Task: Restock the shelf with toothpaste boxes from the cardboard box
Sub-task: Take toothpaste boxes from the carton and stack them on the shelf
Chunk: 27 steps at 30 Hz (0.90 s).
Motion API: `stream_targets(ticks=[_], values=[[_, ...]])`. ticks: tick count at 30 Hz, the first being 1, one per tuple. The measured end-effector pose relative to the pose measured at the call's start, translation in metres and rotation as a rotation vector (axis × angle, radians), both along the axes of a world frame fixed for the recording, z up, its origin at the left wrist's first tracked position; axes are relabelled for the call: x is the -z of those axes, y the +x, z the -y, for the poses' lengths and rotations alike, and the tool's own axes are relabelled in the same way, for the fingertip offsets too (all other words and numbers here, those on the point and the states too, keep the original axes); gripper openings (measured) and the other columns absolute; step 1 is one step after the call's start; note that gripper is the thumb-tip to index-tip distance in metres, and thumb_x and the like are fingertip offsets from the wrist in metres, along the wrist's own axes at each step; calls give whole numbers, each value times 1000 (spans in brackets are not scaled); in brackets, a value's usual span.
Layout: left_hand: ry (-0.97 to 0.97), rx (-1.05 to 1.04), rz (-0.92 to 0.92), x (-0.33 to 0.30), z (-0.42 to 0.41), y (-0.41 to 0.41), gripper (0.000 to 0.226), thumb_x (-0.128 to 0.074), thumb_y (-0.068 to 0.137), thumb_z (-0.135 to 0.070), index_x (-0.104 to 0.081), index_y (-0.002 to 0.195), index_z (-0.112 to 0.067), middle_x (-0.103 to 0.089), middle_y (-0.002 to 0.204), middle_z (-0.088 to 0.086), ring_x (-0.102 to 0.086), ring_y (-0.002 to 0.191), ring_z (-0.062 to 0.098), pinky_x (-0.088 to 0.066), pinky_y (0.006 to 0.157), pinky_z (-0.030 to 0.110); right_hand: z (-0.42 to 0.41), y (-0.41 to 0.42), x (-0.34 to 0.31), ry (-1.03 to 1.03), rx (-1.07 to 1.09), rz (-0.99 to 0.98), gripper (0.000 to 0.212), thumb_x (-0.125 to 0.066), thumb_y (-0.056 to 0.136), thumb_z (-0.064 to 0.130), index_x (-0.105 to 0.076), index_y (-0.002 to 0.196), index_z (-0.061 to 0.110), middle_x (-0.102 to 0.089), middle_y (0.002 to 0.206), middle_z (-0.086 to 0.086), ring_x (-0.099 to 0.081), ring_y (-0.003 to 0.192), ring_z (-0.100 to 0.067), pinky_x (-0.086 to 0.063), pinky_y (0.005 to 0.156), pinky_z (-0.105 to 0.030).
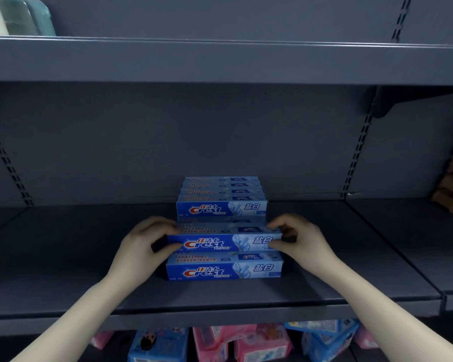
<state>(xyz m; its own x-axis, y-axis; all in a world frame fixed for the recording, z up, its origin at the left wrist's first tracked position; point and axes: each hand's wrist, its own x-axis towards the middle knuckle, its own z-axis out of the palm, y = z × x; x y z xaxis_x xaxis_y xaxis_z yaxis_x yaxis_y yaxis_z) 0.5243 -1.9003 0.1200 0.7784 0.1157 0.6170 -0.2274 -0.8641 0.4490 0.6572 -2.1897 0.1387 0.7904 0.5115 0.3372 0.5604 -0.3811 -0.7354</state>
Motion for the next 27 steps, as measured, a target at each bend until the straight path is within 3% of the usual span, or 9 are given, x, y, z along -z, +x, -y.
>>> stream_targets(ticks=[4, 12, 20, 27], values=[[-20, 5, 6, 4, 0, 0, 25, -79, 69, -7, -69, 89, -19, -48, 110, -41, -52, 98, -15, -43, 74, 6, 0, 0, 3, 38, 1, 28, 39, -77, 71, 5, -59, 83, 37, -60, 101, 9, -58, 94, -6, -47, 82, -14], [-1, 10, -20, 0, 1, 5, 43, -78, 71, -7, -58, 94, -37, -44, 111, -44, -49, 99, -18, -40, 74, 11, -5, 5, 7, 7, 80, 127, 30, -76, 72, 5, -69, 94, 24, -49, 99, 16, -55, 87, -1, -40, 78, -8], [-15, -46, -41, 0, -3, 23, 26, -74, 75, -6, -66, 97, -17, -48, 107, -27, -56, 89, 3, -41, 77, 12, -15, 13, 5, -49, 131, 146, 26, -74, 75, 8, -69, 98, 20, -50, 94, 6, -54, 76, -5, -45, 78, -21], [3, -57, -25, 3, -6, 35, 26, -77, 72, -6, -67, 95, -12, -55, 109, -9, -59, 92, 11, -47, 77, 23, -23, 26, 3, -77, 162, 129, 26, -70, 79, 10, -67, 103, 22, -49, 96, 10, -51, 78, -3, -40, 79, -20]])
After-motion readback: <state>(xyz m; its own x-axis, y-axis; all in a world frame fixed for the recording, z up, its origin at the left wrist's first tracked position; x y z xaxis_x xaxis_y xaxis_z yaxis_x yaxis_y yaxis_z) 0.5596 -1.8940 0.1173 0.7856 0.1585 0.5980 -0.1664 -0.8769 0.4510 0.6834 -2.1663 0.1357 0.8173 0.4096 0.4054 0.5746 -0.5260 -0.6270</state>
